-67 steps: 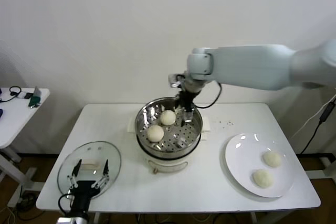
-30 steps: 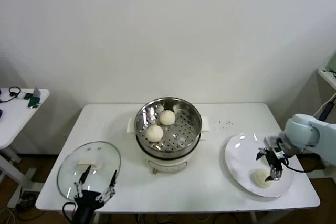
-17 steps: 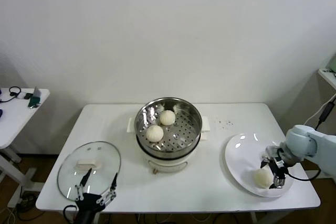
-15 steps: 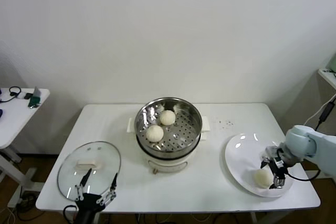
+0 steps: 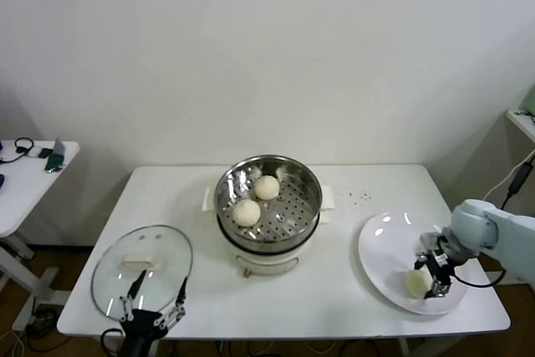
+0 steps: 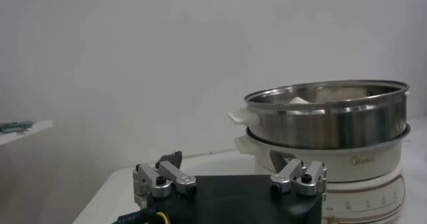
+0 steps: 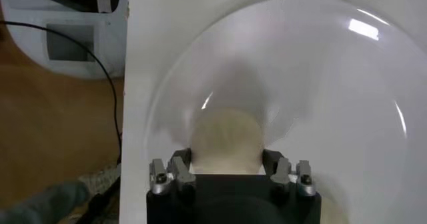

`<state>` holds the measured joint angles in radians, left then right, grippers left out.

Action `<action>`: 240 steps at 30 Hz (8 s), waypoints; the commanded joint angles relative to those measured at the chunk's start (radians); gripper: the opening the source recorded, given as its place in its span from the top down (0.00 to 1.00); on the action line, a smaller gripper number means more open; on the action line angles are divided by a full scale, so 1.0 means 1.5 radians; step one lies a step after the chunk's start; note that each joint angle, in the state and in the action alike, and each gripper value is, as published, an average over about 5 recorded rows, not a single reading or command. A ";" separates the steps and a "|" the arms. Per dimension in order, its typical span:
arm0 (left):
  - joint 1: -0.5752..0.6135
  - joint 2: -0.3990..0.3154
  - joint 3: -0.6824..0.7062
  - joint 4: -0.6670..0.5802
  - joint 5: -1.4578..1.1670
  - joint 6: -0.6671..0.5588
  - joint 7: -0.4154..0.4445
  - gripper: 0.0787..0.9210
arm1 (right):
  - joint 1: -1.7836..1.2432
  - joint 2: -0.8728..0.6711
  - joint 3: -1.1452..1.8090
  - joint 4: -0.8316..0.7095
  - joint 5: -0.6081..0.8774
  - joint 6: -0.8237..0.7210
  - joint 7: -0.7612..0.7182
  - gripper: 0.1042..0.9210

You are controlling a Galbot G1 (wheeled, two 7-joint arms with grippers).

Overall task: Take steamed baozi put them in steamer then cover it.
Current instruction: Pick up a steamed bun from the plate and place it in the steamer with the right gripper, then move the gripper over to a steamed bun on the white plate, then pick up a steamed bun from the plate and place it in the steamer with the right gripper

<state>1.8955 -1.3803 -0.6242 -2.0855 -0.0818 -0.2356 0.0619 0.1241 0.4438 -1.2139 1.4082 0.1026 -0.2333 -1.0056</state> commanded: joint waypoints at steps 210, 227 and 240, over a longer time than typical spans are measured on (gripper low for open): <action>-0.037 0.004 0.028 0.021 -0.011 0.014 -0.011 0.12 | 0.596 0.505 -0.463 -0.264 0.623 0.020 -0.008 0.26; -0.038 0.025 0.038 0.015 -0.017 0.007 -0.007 0.12 | 0.521 0.637 -0.480 -0.220 0.700 -0.035 0.064 0.26; -0.050 0.027 0.039 0.020 -0.018 0.013 -0.006 0.12 | 0.441 0.630 -0.477 -0.203 0.620 -0.052 0.092 0.26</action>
<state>1.8259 -1.3407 -0.5667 -2.0609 -0.1079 -0.2188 0.0519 0.8449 1.3550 -1.9147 1.0895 1.0660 -0.2957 -0.8941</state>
